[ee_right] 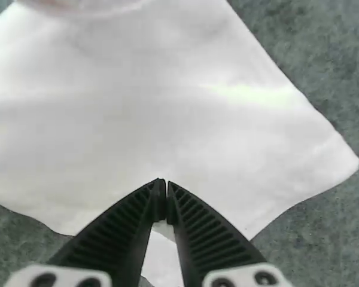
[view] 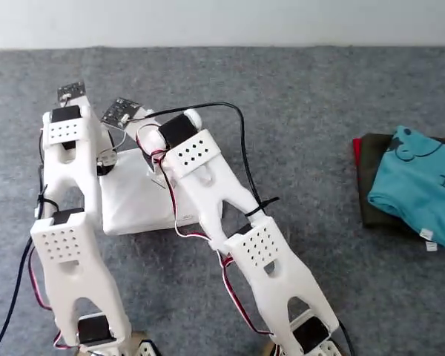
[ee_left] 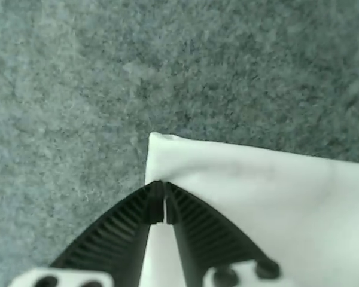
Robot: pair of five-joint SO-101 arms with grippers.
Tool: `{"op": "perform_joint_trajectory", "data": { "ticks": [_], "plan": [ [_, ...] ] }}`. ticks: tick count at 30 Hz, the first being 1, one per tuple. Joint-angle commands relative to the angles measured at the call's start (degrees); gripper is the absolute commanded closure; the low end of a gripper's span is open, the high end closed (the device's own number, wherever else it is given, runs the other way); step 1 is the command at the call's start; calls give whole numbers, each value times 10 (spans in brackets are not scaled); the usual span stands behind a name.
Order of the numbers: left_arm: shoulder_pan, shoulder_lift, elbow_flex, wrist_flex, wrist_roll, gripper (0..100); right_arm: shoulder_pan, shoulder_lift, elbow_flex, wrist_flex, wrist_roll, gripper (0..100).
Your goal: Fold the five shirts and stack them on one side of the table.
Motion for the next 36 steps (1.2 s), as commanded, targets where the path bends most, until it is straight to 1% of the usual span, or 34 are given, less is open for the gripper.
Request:
{"op": "perform_joint_trajectory", "data": {
  "ticks": [1, 3, 5, 11, 14, 17, 20, 24, 29, 33, 36],
  "plan": [
    [-3, 2, -6, -11, 34, 987, 31, -15, -17, 26, -5, 991],
    [-3, 3, -7, -12, 47, 987, 46, -24, -5, 27, -5, 991],
    [-3, 3, -8, -12, 50, 987, 59, -44, 38, 27, -5, 991],
    [-3, 7, -15, -11, 50, 987, 62, -149, 275, 24, -4, 991],
    [-3, 7, -15, -11, 50, 987, 79, -204, 367, 23, -3, 991],
    [-3, 7, -15, -11, 50, 987, 111, -232, 424, 22, 36, 991],
    [-3, 6, -15, -11, 50, 987, 126, -245, 427, 22, 49, 991],
    [1, -2, -21, -4, 46, 987, 127, -310, 384, 22, 51, 990],
    [1, -49, -65, 56, 21, 987, 124, -343, 346, 22, 48, 990],
    [-4, -90, -73, 83, 3, 987, 97, -357, 381, 25, 49, 990],
    [-12, -118, -51, 97, -21, 987, 80, -414, 424, 25, 52, 990]
  ]
}}
